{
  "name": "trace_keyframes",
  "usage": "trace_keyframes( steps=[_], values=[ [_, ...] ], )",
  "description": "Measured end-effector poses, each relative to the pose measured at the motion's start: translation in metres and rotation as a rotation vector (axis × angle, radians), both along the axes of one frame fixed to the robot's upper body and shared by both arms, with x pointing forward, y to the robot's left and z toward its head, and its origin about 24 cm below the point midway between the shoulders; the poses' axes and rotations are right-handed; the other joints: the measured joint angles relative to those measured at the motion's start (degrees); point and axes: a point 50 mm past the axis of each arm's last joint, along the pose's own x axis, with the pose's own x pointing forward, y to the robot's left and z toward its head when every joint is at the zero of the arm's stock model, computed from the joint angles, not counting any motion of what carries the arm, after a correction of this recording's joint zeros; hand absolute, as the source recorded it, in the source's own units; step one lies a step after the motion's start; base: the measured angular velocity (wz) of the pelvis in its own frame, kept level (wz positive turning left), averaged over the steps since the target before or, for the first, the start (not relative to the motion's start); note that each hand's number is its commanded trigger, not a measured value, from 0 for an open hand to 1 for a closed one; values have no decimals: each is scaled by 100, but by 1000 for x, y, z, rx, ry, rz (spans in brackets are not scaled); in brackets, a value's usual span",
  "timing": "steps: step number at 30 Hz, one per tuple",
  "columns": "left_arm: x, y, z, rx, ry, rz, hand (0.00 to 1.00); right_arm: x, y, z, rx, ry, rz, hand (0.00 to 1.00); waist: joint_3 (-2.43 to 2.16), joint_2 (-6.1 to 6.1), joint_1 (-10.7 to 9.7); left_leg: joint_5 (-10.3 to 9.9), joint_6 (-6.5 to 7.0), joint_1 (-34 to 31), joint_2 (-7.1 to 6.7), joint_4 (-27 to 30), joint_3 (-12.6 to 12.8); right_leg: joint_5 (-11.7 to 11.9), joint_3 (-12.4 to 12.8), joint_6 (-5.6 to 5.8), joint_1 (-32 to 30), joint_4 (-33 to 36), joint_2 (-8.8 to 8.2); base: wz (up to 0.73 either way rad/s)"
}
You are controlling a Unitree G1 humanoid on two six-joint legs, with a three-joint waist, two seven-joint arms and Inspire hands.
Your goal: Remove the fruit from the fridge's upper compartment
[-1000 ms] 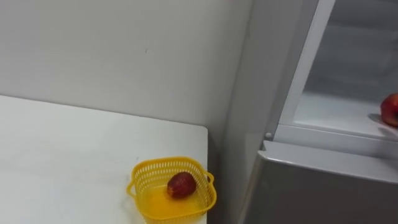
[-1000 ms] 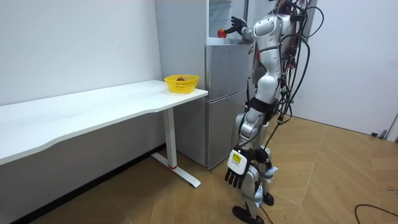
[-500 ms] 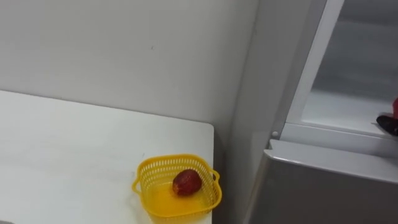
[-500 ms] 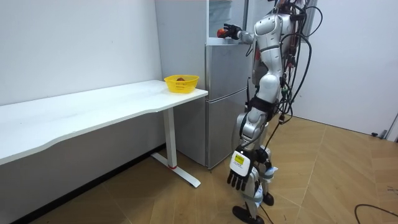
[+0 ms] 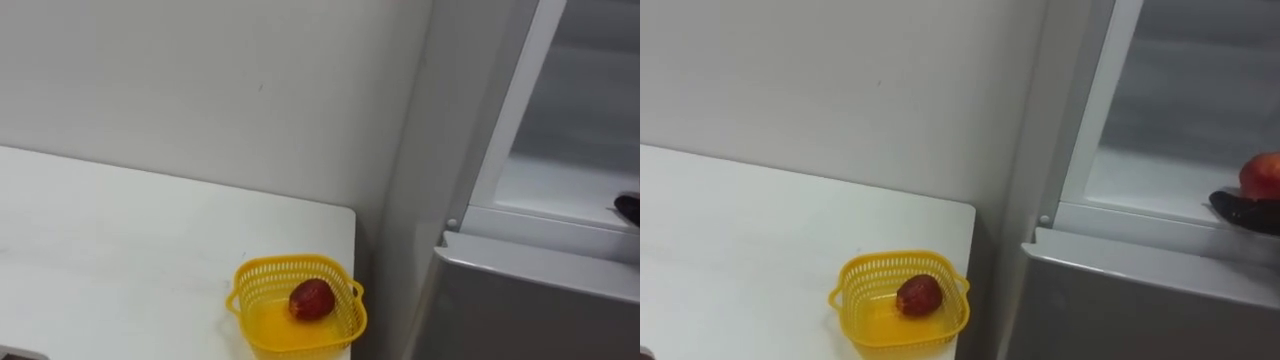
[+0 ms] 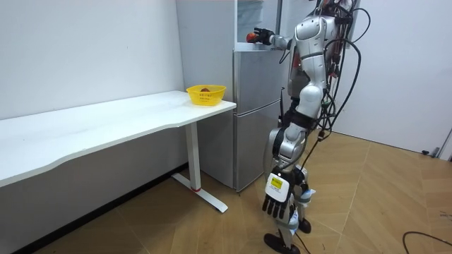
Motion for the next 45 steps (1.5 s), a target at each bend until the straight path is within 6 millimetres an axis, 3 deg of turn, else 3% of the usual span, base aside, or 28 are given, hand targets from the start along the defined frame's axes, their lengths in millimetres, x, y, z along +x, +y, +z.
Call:
trace_keyframes(
  steps=[1, 13, 25, 26, 27, 28, 29, 45],
  values=[
    [0, 0, 0, 0, 2, 1, 0, 0, 0, 0, 1, 1, 0, 100, 3, -7, 0, 0, 0, -1, 0, -7, -1, 0, -8, 0, -1, 0, -1, 0],
    [-4, 0, 0, -3, 17, 6, 0, -2, -4, -5, 8, 21, -11, 100, 3, -4, 4, 1, -1, 2, -1, 0, 21, 0, -40, -1, 4, 2, -2, 0],
    [-2, -1, -1, -4, 29, 15, 0, 2, -7, 5, 19, -2, -10, 99, 9, 36, -7, 2, -3, -6, -1, -5, -40, 0, -75, 0, 11, -4, 3, 1],
    [-2, -1, -1, -3, 27, 15, 0, 2, -7, 5, 20, -2, -10, 82, 8, 35, -6, 2, -3, -7, -1, -5, -41, 0, -75, 0, 11, -4, 3, 0],
    [-1, -1, -1, 0, 26, 15, 0, 2, -7, 5, 20, -2, -10, 71, 8, 33, 0, 2, -3, -5, 0, -11, -29, 0, -73, 0, 11, -4, 3, 0],
    [-1, -1, 0, 3, 25, 14, 0, 2, -7, 5, 20, -2, -9, 29, 7, 28, -1, 2, -3, -5, 1, -12, -22, 0, -72, 0, 11, -4, 2, 0],
    [-1, -1, 0, 5, 24, 14, 0, 2, -7, 5, 20, -2, -10, 0, 6, 25, -1, 2, -3, -4, 2, -11, -21, 0, -69, 0, 11, -4, 2, 0],
    [1, 1, 0, 5, 14, 9, 0, 5, -2, 7, 2, -5, 0, 0, -13, -28, -58, 2, -3, -2, -6, -12, -36, 0, -65, 0, 6, -1, 1, 0]
  ],
)
